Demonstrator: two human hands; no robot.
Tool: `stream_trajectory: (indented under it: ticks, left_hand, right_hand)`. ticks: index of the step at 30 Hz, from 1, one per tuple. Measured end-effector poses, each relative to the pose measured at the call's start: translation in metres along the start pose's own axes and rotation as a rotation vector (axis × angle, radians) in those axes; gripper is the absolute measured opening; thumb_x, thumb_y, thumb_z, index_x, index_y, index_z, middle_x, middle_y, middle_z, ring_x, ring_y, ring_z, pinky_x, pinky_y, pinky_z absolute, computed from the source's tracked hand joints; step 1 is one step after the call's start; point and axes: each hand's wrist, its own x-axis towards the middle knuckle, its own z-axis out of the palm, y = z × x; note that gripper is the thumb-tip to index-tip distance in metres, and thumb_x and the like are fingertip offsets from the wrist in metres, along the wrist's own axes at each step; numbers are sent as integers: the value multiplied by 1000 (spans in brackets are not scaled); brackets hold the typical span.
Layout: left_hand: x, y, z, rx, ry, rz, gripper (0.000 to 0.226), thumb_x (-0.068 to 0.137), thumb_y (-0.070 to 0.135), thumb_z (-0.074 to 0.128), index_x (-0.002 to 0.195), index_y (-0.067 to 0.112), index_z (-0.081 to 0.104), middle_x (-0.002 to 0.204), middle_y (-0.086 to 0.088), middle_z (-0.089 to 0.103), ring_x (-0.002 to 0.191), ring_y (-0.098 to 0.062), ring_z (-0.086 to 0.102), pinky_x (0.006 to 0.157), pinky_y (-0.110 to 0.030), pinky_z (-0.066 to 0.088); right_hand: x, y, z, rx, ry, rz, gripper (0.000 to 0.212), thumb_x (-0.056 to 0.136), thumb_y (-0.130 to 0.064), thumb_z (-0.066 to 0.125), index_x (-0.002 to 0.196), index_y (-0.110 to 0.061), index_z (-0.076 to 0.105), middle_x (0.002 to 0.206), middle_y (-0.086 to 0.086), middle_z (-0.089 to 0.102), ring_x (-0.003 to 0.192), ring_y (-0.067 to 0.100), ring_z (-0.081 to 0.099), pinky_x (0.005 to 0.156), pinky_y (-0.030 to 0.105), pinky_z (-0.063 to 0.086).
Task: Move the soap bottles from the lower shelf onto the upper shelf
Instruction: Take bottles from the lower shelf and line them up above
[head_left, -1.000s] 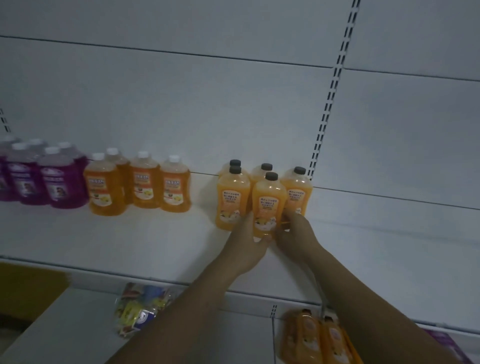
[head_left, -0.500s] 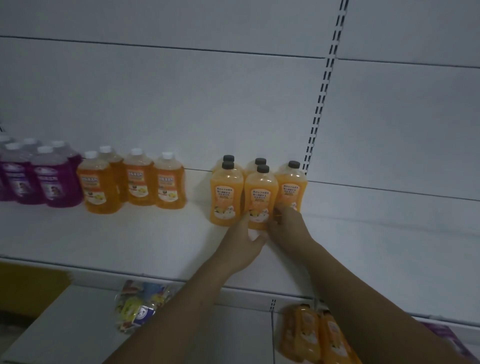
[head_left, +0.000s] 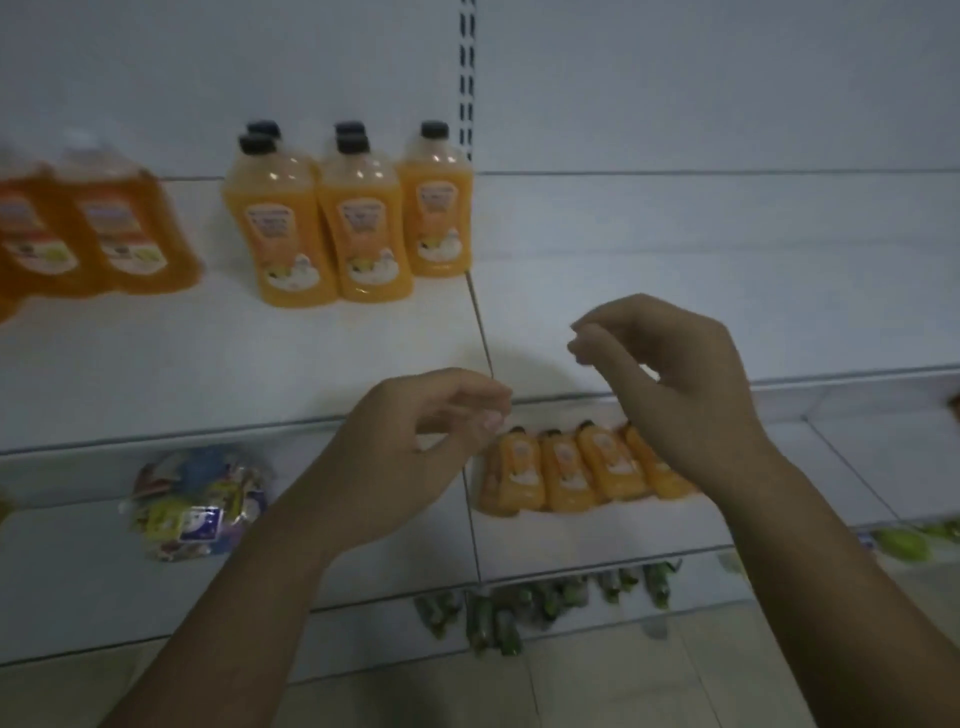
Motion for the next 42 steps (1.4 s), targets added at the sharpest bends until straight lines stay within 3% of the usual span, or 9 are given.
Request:
stream_trajectory:
  ticks: [7,12,17,22,24,27,34,38,42]
  left_hand:
    - [-6,-90,98,58,-313,-289,16,98,32,69,110,31,78,101,18,77,95,1,72,90,-27,58]
    - [22,-175,158,138,-270,-537,25,100,25,65,122,18,72,115,8,69,103,-10,65,84,-19,48]
    - [73,-225,192,131,-130,-736,16,99,18,63,105,7,71,108,-16,70,97,-27,65,60,-19,40]
    - [110,-283,223,25,-6,-893,49,83,56,77,103,11,76,88,-2,72,79,-15,68,61,-25,46]
    - [118,-303,234,-6,5,-940,51,83,60,75,107,14,73,88,0,69,78,-13,66,66,-27,52]
    - [125,-332,241,-33,48,-1018,45,90,50,71,108,8,70,105,-13,73,91,-28,71,88,-44,62]
    - [121,-339,237,-352,221,-1111,51,65,30,99,102,6,74,99,-14,78,78,-27,78,68,-46,66]
    - [94,-302,217,-495,209,-1012,30,74,8,90,102,7,77,109,-16,77,95,-29,77,88,-46,63]
    - [47,-252,186,-600,128,-822,28,82,-2,80,104,14,78,111,-12,78,102,-28,76,88,-37,62]
  right_hand:
    - [-100,99,10,51,-18,242,35,104,-25,59,72,-14,68,68,2,66,67,22,66,63,48,53]
    - [-119,210,68,28,-189,635,14,97,-27,68,100,-14,73,93,-2,72,84,13,68,73,30,54]
    - [-104,306,144,18,-459,892,54,95,-37,69,138,-7,56,132,7,62,123,28,60,93,30,45]
    - [-89,356,194,29,-395,880,33,94,-24,65,123,-10,60,105,4,66,95,26,65,64,23,45]
    - [-87,375,210,127,-348,906,33,94,-27,65,123,-13,57,107,5,67,97,25,67,66,21,48]
    - [-80,387,224,238,-300,981,29,98,-25,61,122,-11,56,101,4,63,88,22,65,62,19,45]
    - [-77,370,210,101,-216,1071,29,103,-36,54,88,-11,59,79,4,59,70,19,57,57,28,43]
    - [-97,351,196,160,-122,1083,20,93,-28,68,95,-9,73,85,9,72,78,30,68,59,31,52]
    - [-121,304,173,342,-123,995,34,87,-23,80,117,-9,72,104,9,77,90,27,71,69,31,55]
